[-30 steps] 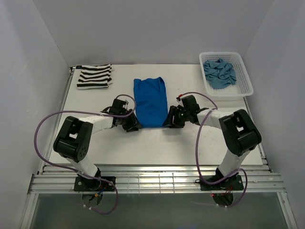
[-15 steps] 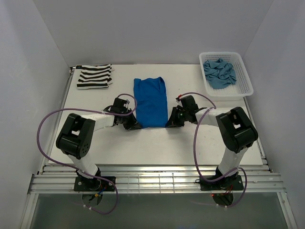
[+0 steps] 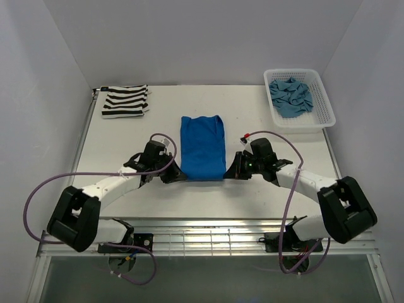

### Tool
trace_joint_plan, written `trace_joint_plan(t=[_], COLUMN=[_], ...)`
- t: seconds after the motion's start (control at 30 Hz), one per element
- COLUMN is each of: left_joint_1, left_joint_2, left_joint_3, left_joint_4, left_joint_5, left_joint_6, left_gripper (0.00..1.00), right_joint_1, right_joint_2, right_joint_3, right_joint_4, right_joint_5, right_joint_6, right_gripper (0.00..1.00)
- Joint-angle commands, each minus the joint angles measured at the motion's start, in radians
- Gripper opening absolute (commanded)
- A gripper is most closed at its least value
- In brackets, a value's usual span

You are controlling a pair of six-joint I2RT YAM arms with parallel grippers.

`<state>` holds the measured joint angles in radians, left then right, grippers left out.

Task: Fold and stack the tank tops
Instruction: Fold the tank top

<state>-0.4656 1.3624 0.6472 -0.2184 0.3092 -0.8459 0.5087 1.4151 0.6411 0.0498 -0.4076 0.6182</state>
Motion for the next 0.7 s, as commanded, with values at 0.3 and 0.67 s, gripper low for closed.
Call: trace_joint_plan(t=[0.3, 0.67], left_joint_1=[-0.119, -0.12], left_joint_2=[-0.356, -0.28], left_joint_3=[0.092, 0.265], left_joint_4=[-0.289, -0.317], left_joint_5=[-0.061, -0.182], left_joint_6=[-0.117, -0.113], left_gripper=[0.0, 0.0], right_joint_1=[0.042, 0.014], right_joint_2=[-0.484, -0.41], right_joint_3=[-0.077, 0.081], right_joint_4=[-0.243, -0.271], right_joint_5=[0.07, 0.102], right_joint_6=[0.057, 0.005], right_gripper=[0.08, 0.08])
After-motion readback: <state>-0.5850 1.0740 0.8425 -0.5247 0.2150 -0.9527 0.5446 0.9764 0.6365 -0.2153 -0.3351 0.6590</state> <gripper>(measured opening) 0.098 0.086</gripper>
